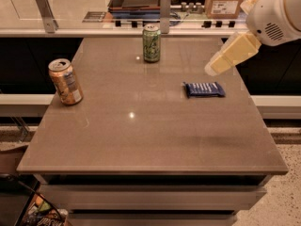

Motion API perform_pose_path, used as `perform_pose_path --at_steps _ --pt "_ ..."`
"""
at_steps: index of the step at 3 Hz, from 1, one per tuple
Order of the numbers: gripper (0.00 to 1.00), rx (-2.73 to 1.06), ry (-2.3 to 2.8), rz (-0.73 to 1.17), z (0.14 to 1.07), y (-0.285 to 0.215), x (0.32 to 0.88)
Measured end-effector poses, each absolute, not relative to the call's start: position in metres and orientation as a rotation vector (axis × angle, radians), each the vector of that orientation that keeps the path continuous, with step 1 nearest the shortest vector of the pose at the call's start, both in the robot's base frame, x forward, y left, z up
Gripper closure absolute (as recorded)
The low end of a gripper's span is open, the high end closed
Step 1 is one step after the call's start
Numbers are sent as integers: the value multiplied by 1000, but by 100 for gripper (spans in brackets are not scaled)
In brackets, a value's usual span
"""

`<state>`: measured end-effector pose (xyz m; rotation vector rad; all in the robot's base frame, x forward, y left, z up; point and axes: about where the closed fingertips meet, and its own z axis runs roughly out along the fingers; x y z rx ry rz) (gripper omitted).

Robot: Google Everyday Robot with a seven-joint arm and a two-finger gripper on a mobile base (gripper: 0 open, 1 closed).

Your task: Move green can near orange can

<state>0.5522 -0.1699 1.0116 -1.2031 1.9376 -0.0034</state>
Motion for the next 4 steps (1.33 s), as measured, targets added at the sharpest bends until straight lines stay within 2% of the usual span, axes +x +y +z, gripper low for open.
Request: perform_pose_path --at_steps 2,4 --pt "0 -1109 1922 39 999 -145 590" --pt "0 -995 1899 189 973 -102 639"
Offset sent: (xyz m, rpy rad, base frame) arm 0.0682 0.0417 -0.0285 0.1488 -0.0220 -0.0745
